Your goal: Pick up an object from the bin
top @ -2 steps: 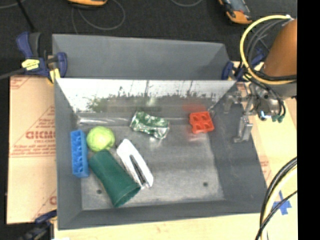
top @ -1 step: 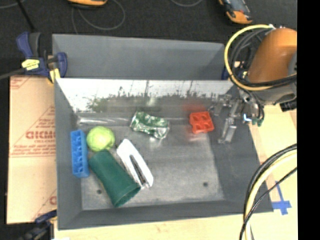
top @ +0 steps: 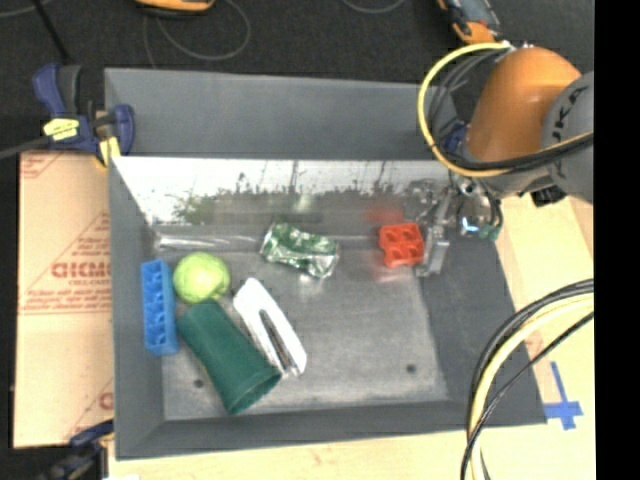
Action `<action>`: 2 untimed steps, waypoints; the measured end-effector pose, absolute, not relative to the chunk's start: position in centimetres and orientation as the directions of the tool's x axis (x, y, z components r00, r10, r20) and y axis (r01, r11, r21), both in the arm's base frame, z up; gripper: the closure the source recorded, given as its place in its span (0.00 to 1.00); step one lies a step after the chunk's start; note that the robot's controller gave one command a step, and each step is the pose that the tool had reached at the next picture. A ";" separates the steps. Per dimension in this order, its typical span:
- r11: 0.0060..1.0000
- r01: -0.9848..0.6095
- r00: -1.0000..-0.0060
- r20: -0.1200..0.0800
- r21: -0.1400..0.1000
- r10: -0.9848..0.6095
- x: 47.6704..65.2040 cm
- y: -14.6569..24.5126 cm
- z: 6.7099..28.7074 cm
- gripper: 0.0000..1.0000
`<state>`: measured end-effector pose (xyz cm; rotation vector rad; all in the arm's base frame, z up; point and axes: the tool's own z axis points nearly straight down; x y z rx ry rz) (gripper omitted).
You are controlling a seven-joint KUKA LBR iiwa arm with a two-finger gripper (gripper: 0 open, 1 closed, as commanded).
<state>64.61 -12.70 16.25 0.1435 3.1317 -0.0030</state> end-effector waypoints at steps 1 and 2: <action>0.990 0.141 -0.990 -0.004 0.001 0.141 64.1 -3.5 15.5 0.00; 0.965 0.264 -0.964 -0.009 0.004 0.264 64.7 2.9 9.0 0.00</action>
Offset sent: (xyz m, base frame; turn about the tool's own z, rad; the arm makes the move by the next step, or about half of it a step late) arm -0.0006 0.1713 -0.0925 0.1936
